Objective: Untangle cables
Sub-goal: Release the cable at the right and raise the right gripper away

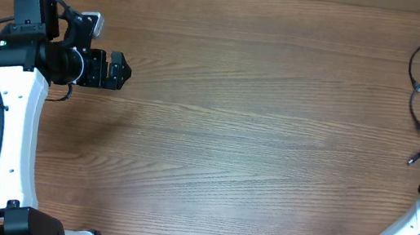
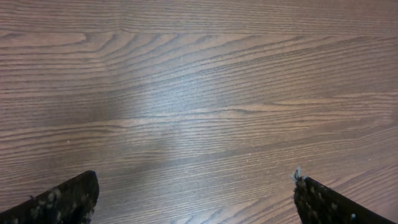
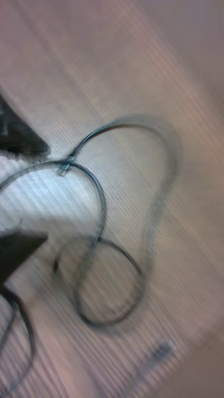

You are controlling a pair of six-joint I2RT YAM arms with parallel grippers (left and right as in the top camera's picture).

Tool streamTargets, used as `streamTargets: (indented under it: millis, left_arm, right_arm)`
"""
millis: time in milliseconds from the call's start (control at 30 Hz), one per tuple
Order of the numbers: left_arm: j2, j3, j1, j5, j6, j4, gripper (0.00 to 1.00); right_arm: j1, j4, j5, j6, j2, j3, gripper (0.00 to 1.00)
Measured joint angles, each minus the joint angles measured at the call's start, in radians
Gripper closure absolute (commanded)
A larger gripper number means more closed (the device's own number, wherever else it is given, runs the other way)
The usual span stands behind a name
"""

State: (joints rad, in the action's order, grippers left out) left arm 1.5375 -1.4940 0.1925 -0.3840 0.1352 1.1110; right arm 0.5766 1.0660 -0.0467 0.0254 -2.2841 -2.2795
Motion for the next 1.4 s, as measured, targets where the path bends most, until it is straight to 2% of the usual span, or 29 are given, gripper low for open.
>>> streamTargets:
  millis: [333, 533, 767, 1067, 1400]
  left_arm:
    - [0.0, 0.0, 0.0, 0.0, 0.0, 0.0, 0.0]
    - [0.0, 0.0, 0.0, 0.0, 0.0, 0.0, 0.0]
    - [0.0, 0.0, 0.0, 0.0, 0.0, 0.0, 0.0]
    - [0.0, 0.0, 0.0, 0.0, 0.0, 0.0, 0.0]
    - [0.0, 0.0, 0.0, 0.0, 0.0, 0.0, 0.0]
  right_arm:
    - [0.0, 0.146, -0.092, 0.0, -0.052, 0.0, 0.0]
    - [-0.004, 0.234, -0.214, -0.031, -0.051, 0.0, 0.0]
    - [-0.05, 0.29, -0.257, -0.048, 0.014, 0.0, 0.0]
    - [-0.31, 0.377, -0.258, -0.052, 0.249, 0.0, 0.0]
    - [-0.652, 0.409, -0.119, -0.052, 0.267, 0.0, 0.0]
